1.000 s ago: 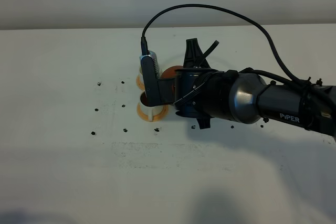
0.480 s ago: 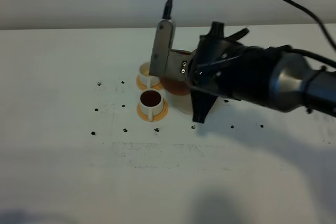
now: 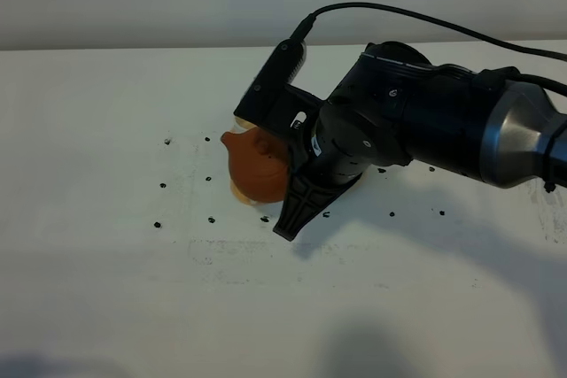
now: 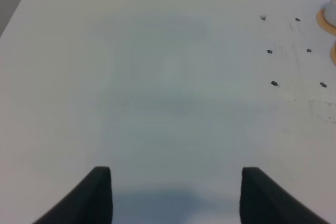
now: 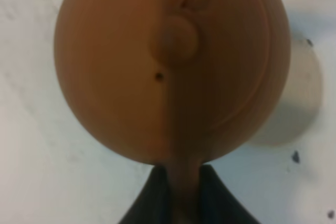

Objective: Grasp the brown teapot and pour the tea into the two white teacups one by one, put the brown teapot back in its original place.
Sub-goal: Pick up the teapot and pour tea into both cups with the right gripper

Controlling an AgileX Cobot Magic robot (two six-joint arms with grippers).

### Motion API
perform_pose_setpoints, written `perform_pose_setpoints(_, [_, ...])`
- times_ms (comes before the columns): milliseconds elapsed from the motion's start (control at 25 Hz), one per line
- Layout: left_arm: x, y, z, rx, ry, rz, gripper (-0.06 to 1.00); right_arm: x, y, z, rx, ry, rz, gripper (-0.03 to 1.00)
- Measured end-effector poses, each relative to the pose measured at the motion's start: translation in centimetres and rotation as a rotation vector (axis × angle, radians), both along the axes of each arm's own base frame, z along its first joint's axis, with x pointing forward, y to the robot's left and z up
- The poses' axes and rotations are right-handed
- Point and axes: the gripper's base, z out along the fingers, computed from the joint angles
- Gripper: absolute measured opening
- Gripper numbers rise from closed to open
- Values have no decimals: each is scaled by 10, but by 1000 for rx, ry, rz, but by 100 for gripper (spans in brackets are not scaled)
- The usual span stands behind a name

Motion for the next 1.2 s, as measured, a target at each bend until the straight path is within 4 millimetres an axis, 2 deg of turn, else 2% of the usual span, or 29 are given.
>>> perform_pose_setpoints(200, [0,0,0,0,0,0,50,7,2,-19,-25,39,-22,12])
perform_pose_setpoints(360, [0,0,0,0,0,0,50,10,-6,-30,-18,84,-71,12])
perform_pose_setpoints(560, [0,0,0,0,0,0,50,4,-12,-50,11,139,-100,12])
perform_pose_setpoints(960, [0,0,0,0,0,0,50,9,-34,-78,74,146,-176,12])
perform_pose_setpoints(1200, [0,0,0,0,0,0,50,12,-36,-97,54,176,-194,12])
